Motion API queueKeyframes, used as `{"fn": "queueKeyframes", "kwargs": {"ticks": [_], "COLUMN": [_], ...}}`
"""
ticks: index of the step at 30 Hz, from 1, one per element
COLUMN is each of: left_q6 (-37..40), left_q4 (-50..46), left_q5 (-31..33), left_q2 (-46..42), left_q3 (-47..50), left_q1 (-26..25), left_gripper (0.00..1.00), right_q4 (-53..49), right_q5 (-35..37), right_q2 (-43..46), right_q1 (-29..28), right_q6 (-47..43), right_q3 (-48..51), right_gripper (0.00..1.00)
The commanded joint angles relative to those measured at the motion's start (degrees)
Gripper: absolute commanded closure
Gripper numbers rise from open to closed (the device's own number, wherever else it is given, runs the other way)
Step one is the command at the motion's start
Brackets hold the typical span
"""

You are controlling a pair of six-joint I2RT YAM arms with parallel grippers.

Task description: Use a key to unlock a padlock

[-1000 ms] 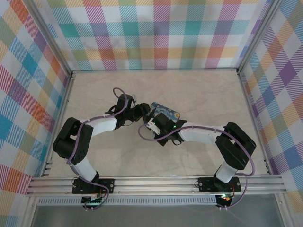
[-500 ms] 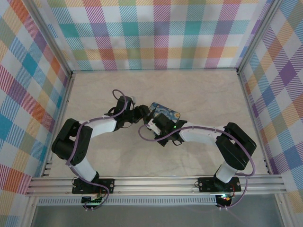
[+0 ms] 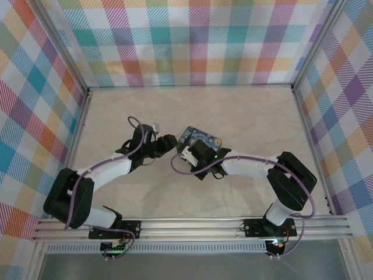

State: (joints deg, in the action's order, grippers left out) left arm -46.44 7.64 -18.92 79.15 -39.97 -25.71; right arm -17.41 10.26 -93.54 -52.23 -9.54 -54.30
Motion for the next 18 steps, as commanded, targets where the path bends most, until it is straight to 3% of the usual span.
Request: {"fn": "queueKeyframes", "kwargs": {"ticks": [1,11,18], "left_q6": [1.5,1.64,2.01], "left_q4": [-4.64,-5.57,-5.57], "left_q5": [-2.07,-1.43,-1.22], "left_q2": [-3.43,-6.11,-6.29], "left_q3": [3.34,5.91,6.39], "left_q1": [0.84,0.84,0.8], "left_gripper": [0.43,0.43,0.43], "right_q4": [0.98,2.27,4.92], "right_q5": [-0.15,0.89,3.85], "right_q2": [1.35,-2.59,-1.59], "right_q1": [-0.68,-1.37,-2.09], "right_q6": [-1.31,-4.78,-7.26], "right_q3": [0.42,-3.44,-1.0], "right_gripper": [1.0,1.0,1.0]}}
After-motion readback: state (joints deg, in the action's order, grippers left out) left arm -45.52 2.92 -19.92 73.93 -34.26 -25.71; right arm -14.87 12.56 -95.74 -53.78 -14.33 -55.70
